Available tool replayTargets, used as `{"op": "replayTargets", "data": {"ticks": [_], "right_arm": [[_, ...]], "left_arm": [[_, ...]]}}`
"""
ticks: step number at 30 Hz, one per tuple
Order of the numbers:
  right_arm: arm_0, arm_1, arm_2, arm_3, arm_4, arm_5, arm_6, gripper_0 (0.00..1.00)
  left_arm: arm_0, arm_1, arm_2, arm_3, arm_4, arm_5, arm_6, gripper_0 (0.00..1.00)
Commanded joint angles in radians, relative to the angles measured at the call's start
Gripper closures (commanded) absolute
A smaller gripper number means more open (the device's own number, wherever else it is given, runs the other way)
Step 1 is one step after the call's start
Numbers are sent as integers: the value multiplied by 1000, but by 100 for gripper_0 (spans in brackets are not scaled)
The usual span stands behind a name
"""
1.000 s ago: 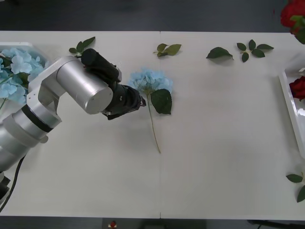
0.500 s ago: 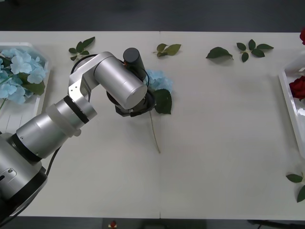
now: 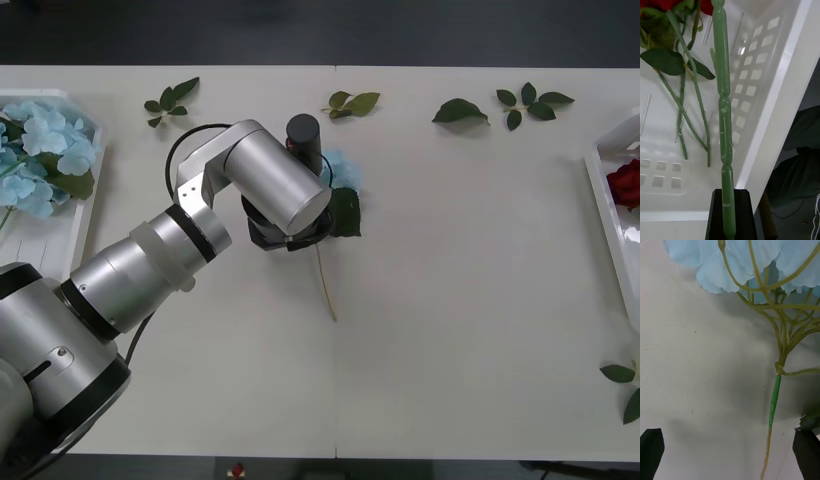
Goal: Put the red flowers into the right box and the blue flowers into the left box
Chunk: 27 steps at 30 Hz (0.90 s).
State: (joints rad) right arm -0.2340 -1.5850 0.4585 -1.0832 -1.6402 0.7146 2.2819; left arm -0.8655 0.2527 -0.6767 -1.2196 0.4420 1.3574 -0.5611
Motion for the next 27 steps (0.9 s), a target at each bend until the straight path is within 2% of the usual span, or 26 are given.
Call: {"op": "replayTargets", "data": {"ticks": [1, 15, 22, 23, 24, 25, 26, 27], "right_arm": [[-7, 46, -3, 42, 60, -55, 11, 100], [-11, 214, -3, 154, 326, -231, -15, 100], [-18, 237, -3, 170, 365, -238, -18, 100], [-18, 234, -3, 170, 369, -238, -18, 94], [-18, 234, -3, 169, 373, -238, -16, 78], [-18, 234, -3, 170, 376, -238, -16, 67], [-19, 234, -3, 170, 379, -238, -15, 50], [-21, 234, -3, 170, 381, -238, -15, 39]], "left_arm": [[-40, 0, -40, -15, -8, 3, -3, 0], [-40, -12, -80, -3, -19, 22, -6, 0], [-40, -15, -99, 0, -23, 25, -8, 0], [-40, -15, -106, 0, -28, 25, -6, 0], [-40, -15, -112, 0, -28, 25, -5, 0], [-38, -15, -115, 0, -29, 25, -5, 0], [-40, -15, -115, 0, -29, 25, -5, 0], [-40, -15, -115, -1, -29, 25, -8, 1]]}}
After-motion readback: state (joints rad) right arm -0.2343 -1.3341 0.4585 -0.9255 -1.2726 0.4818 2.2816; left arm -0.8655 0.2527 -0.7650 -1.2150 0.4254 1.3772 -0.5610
